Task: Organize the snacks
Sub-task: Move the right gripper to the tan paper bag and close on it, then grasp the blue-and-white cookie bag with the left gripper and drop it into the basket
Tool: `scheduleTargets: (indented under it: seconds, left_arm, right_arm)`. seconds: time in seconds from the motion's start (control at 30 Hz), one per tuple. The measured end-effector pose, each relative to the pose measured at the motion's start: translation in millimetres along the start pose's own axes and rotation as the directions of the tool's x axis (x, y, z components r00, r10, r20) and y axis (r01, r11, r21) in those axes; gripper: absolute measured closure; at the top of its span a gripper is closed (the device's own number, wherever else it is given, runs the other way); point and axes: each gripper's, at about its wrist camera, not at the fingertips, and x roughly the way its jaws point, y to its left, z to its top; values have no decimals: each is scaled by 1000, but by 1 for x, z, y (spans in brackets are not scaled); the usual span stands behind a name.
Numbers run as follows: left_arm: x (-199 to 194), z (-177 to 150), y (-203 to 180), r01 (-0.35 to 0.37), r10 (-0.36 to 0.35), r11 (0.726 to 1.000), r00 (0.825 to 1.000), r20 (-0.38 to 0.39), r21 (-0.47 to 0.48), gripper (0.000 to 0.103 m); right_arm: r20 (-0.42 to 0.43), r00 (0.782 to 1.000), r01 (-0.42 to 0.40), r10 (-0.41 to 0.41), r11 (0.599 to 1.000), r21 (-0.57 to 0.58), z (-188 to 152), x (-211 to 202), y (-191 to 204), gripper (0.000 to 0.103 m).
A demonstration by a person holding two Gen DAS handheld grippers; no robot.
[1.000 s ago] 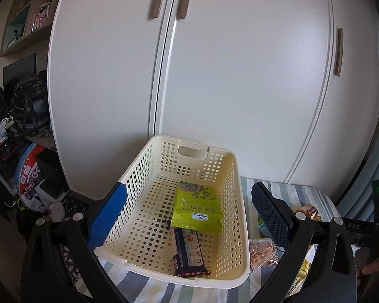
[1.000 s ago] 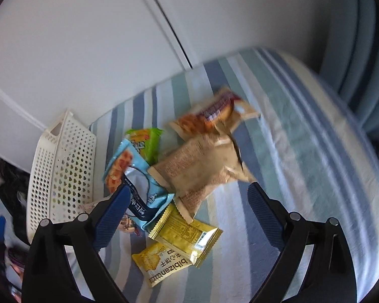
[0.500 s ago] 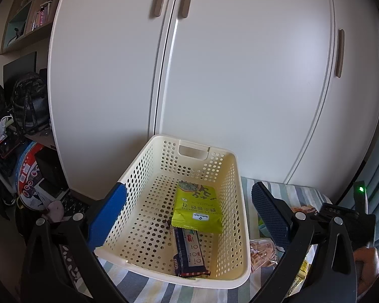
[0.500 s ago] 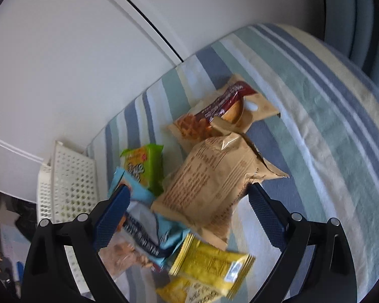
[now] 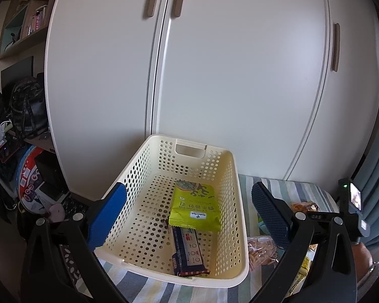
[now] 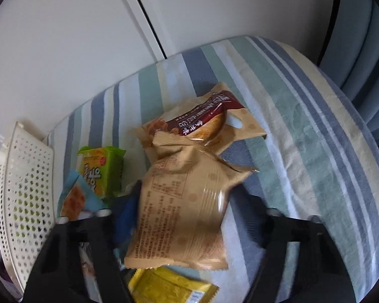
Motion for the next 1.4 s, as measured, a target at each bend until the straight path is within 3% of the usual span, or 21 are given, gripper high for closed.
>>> scheduleTargets:
  seconds: [0.27,0.57,0.87,0.97,1.1,1.17,1.27,1.4]
  left_arm:
    - [-1,-4,-17,-3,2,998,1000,5,57,3]
    - [-1,-10,-48,87,-82,991,995,-57,101,3]
    - [-2,-21,-108,164,-139,970,980,-143,179,3]
    - [10,-28,-130,230,-191,958,957,-217,170,3]
    - [46,-35,-150,297,-249,950,906,-343,94,3]
    - [64,-36,-156,310,-266,949,881,-391,52,3]
    - [98,-42,-162,324,-298,946,826,-478,-30,3]
    - [126,-56,-168,283,-263,958,801,-538,-48,3]
  right_arm:
    - [19,999,-40,42,992,-116,-25,-28,-19,54]
    - [122,993,35,-3,965,-261,-42,-68,-30,54]
    - [148,988,-2,44,963,-271,-48,-73,-54,54]
    - [171,985,17,31,961,-274,-48,-73,-62,54]
    - [156,986,-26,65,971,-238,-46,-67,-74,54]
    - [151,984,-58,92,976,-211,-42,-68,-82,54]
    - [147,983,-77,109,975,-208,-41,-67,-83,54]
    - [140,983,-91,121,975,-205,-40,-61,-78,54]
